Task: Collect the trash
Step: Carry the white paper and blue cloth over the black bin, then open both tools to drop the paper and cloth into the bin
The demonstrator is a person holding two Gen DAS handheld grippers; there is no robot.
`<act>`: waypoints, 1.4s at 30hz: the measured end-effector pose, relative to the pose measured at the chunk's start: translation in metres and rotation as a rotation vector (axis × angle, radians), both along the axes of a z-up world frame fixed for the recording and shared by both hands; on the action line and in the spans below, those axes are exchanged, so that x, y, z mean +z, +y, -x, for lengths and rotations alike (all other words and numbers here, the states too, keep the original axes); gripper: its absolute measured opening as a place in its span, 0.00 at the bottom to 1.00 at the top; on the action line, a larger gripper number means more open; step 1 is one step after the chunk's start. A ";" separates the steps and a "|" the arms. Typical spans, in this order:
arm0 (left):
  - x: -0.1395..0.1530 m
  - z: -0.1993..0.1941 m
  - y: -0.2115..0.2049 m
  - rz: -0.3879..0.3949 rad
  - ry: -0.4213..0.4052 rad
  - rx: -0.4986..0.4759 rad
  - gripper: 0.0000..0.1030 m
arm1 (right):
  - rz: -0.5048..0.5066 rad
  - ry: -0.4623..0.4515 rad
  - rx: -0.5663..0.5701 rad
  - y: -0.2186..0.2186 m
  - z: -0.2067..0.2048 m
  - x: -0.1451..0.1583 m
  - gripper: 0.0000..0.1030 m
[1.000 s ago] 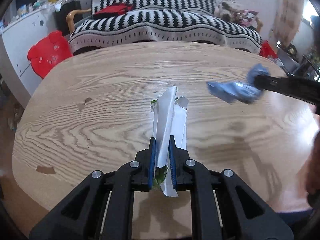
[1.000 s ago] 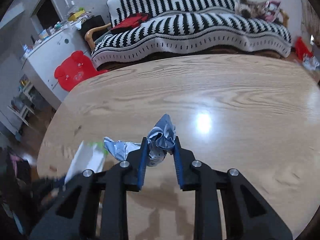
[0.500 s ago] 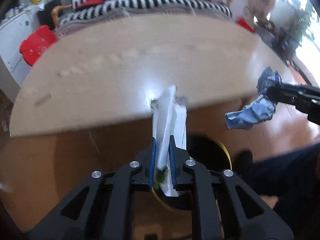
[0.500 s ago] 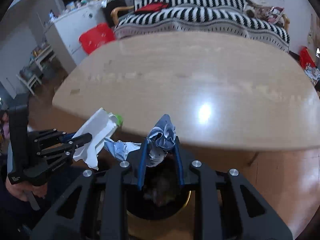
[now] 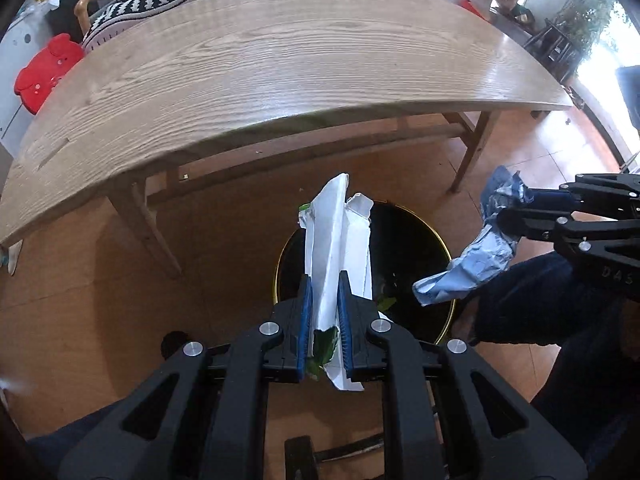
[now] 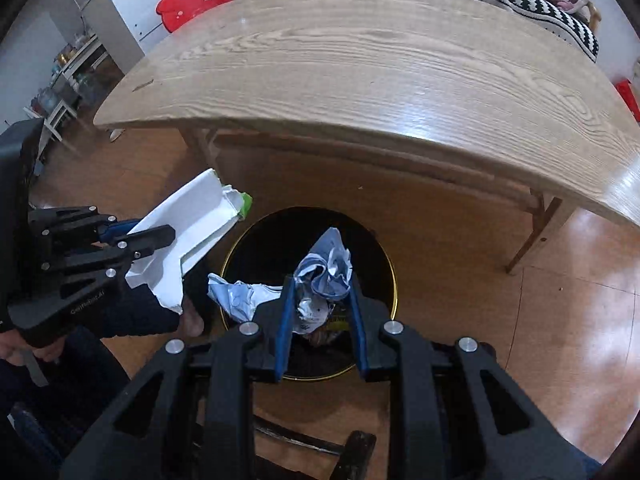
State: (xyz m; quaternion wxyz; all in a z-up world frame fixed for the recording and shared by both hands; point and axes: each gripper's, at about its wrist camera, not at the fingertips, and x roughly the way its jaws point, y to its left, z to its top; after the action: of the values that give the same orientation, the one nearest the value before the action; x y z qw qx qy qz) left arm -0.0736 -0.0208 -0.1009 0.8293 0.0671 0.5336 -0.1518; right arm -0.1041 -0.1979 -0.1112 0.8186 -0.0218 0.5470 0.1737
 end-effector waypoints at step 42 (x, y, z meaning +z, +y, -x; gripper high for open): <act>0.009 -0.003 -0.011 0.014 -0.034 0.001 0.78 | -0.041 -0.042 -0.006 0.012 -0.012 0.016 0.73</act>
State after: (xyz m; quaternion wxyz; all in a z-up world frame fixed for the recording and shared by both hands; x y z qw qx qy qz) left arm -0.0710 -0.0315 -0.0923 0.8388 0.0639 0.5183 -0.1540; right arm -0.0923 -0.1856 -0.0951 0.8307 -0.0071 0.5262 0.1819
